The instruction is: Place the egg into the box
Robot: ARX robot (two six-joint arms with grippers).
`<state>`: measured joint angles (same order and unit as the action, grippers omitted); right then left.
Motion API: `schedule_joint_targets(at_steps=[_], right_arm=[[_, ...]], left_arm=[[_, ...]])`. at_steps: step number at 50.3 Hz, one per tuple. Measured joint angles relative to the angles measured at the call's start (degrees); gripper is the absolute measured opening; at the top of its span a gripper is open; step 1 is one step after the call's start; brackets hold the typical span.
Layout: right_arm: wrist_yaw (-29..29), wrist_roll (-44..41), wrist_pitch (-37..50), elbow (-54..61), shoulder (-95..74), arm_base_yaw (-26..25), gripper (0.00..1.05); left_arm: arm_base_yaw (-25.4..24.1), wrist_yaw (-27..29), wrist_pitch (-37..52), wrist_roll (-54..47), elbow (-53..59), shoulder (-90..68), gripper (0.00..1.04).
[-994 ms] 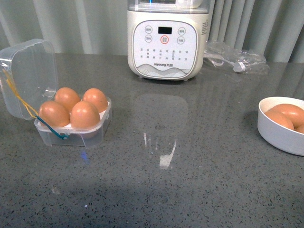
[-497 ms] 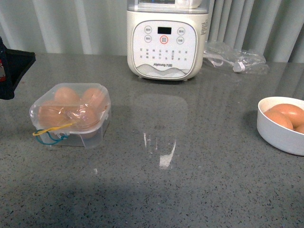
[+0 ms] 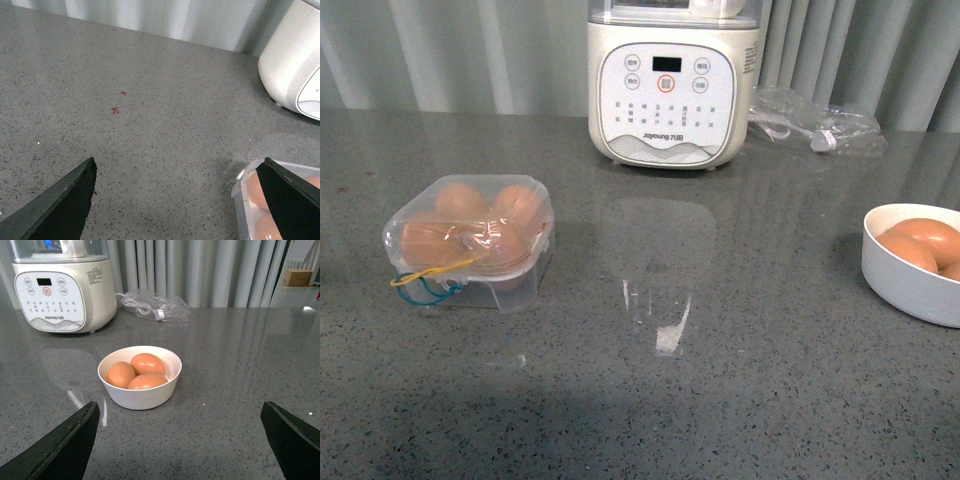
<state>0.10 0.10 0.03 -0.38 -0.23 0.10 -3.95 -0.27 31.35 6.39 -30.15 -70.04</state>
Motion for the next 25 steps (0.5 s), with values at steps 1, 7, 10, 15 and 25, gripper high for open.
schedule_joint_targets(at_steps=[1, 7, 10, 15, 25], right_arm=[[0.0, 0.02, 0.0, 0.0, 0.0, 0.0, 0.98], [-0.04, 0.0, 0.0, 0.0, 0.0, 0.0, 0.98], [-0.02, 0.0, 0.0, 0.0, 0.0, 0.0, 0.98], [-0.02, 0.0, 0.0, 0.0, 0.0, 0.0, 0.98], [-0.07, 0.0, 0.0, 0.0, 0.0, 0.0, 0.98]], left_arm=[[0.0, 0.0, 0.0, 0.0, -0.02, 0.0, 0.98], [-0.13, -2.86, 7.74, -2.51, 2.12, -0.28, 0.86], [0.0, -3.04, 11.58, -3.76, 4.46, 0.66, 0.77], [0.42, -2.93, 13.33, -4.87, 8.24, 3.45, 0.63], [3.76, 0.09, 13.81, -5.73, 15.74, 9.73, 0.27]])
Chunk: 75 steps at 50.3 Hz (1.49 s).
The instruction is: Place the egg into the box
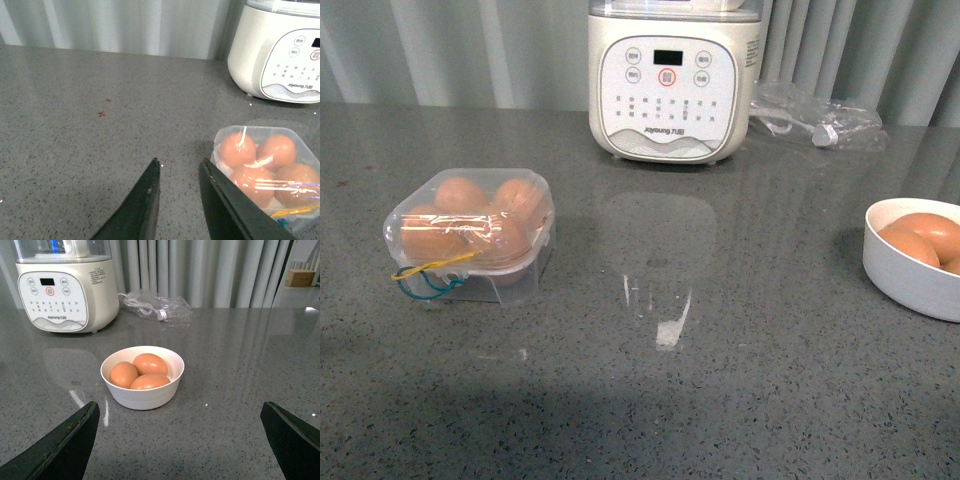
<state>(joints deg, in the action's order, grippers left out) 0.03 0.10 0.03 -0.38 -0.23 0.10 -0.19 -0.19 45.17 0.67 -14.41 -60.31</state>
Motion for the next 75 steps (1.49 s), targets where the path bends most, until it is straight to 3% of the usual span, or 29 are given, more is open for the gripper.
schedule_joint_targets(at_steps=[5, 6, 27, 30, 75], right_arm=[[0.04, 0.0, 0.0, 0.0, 0.0, 0.0, 0.98], [0.04, 0.0, 0.0, 0.0, 0.0, 0.0, 0.98], [0.04, 0.0, 0.0, 0.0, 0.0, 0.0, 0.98], [0.04, 0.0, 0.0, 0.0, 0.0, 0.0, 0.98], [0.02, 0.0, 0.0, 0.0, 0.0, 0.0, 0.98]], left_arm=[[0.07, 0.11, -0.52, -0.17, 3.26, 4.39, 0.04], [0.07, 0.11, -0.68, -0.07, 3.74, 5.09, 0.04], [0.09, 0.2, -10.29, -0.37, 11.28, 21.9, 0.04], [0.09, 0.2, -8.55, -0.39, 12.76, 22.47, 0.04], [0.09, 0.24, -29.73, -0.42, 12.85, 45.13, 0.04]])
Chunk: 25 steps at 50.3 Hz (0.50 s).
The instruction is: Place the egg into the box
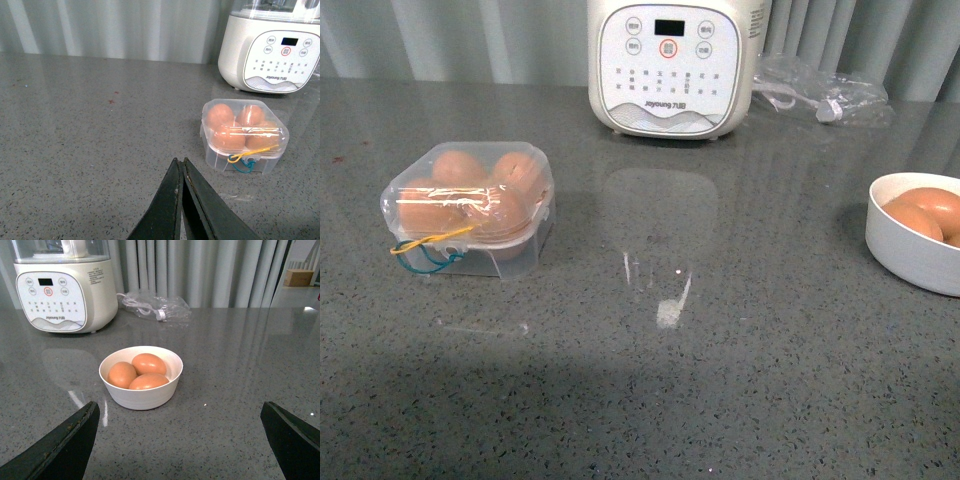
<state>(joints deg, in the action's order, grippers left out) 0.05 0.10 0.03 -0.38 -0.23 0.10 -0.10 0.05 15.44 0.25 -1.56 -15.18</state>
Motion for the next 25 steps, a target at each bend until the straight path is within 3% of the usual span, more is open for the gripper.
schedule_joint_targets(at_steps=[19, 25], right_arm=[[0.02, 0.0, 0.0, 0.0, 0.0, 0.0, 0.98], [0.04, 0.0, 0.0, 0.0, 0.0, 0.0, 0.98]], left_arm=[[0.0, 0.0, -5.88, 0.0, -0.02, 5.84, 0.04], [0.0, -0.02, -14.97, 0.0, -0.02, 13.62, 0.04]])
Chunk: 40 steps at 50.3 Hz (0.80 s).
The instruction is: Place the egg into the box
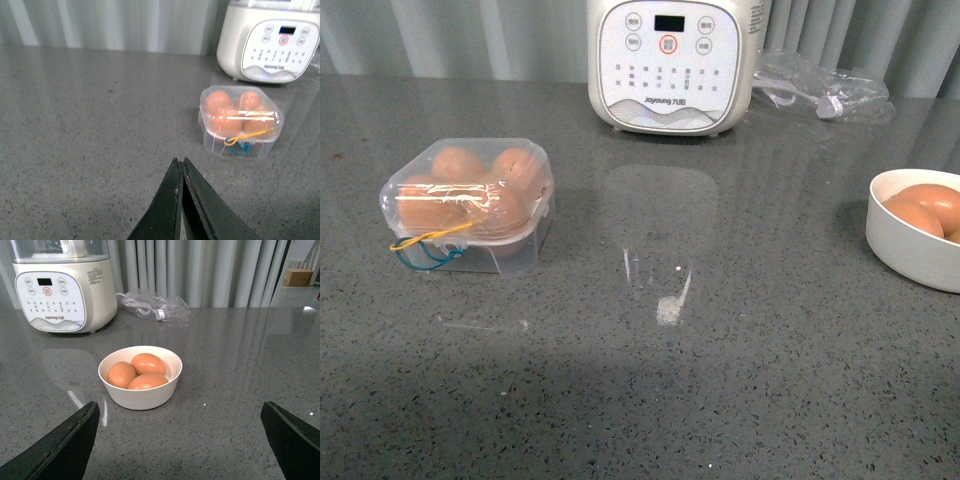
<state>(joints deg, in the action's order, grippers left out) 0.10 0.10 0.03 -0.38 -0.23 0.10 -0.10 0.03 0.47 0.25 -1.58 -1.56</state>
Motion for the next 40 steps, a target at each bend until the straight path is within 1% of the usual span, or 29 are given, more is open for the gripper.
schedule_joint_targets(at_steps=[10, 11, 13, 16, 21, 22, 28, 31, 34, 37, 40], right_arm=[[-0.02, 0.0, 0.0, 0.0, 0.0, 0.0, 0.98], [-0.02, 0.02, 0.0, 0.0, 0.0, 0.0, 0.98], [-0.02, 0.0, 0.0, 0.0, 0.0, 0.0, 0.98], [-0.02, 0.0, 0.0, 0.0, 0.0, 0.0, 0.98], [-0.02, 0.0, 0.0, 0.0, 0.0, 0.0, 0.98], [-0.02, 0.0, 0.0, 0.0, 0.0, 0.0, 0.98], [-0.02, 0.0, 0.0, 0.0, 0.0, 0.0, 0.98], [-0.02, 0.02, 0.0, 0.0, 0.0, 0.0, 0.98], [-0.02, 0.0, 0.0, 0.0, 0.0, 0.0, 0.98], [-0.02, 0.0, 0.0, 0.0, 0.0, 0.0, 0.98], [-0.02, 0.0, 0.0, 0.0, 0.0, 0.0, 0.98]], left_arm=[[0.02, 0.0, -0.44, 0.0, 0.0, 1.33, 0.04], [0.02, 0.0, -0.44, 0.04, 0.0, 1.33, 0.06], [0.02, 0.0, -0.44, 0.02, 0.0, 1.33, 0.13], [0.02, 0.0, -0.44, 0.02, 0.0, 1.33, 0.27], [0.02, 0.0, -0.44, 0.02, 0.0, 1.36, 0.47], [0.02, 0.0, -0.44, 0.0, 0.0, 1.36, 0.52], [0.02, 0.0, -0.44, 0.02, 0.0, 1.33, 0.75], [0.02, 0.0, -0.44, 0.02, 0.0, 1.33, 0.89], [0.02, 0.0, -0.44, -0.02, 0.0, 1.33, 1.0], [0.02, 0.0, -0.44, 0.0, 0.0, 1.33, 0.97], [0.02, 0.0, -0.44, 0.0, 0.0, 1.33, 0.98]])
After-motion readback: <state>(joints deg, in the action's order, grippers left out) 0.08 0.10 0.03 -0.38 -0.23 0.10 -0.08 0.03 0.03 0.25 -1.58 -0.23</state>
